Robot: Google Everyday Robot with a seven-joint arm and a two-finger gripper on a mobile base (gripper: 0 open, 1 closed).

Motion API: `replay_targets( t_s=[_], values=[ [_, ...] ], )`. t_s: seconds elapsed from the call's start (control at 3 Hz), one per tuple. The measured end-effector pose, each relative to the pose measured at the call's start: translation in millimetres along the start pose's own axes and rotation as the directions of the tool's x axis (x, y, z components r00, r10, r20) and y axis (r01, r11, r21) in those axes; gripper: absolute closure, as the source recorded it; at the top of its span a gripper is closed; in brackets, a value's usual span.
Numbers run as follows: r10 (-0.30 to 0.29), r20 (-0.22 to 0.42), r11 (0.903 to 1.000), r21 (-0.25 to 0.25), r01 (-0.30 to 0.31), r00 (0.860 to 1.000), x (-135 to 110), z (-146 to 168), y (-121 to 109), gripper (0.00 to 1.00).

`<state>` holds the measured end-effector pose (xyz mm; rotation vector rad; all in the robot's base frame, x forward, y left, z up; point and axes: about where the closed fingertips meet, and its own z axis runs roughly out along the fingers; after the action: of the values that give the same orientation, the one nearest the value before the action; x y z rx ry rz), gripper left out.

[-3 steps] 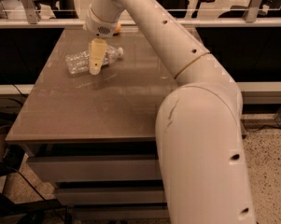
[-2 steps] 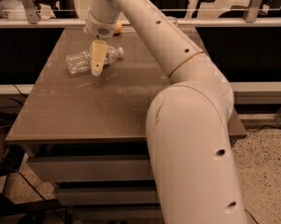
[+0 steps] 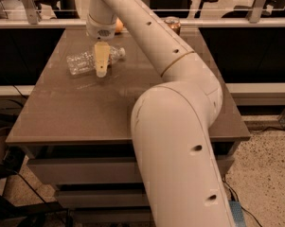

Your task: Place water bottle upright

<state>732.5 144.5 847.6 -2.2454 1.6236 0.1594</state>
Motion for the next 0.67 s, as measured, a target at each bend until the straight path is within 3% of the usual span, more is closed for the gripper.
replay_targets(
  t_s=[0.67],
  values=[
    [-0.068, -0.032, 0.9974, -0.025, 0.068, 0.997, 4.3, 7.2, 0.5, 0.41]
  ],
)
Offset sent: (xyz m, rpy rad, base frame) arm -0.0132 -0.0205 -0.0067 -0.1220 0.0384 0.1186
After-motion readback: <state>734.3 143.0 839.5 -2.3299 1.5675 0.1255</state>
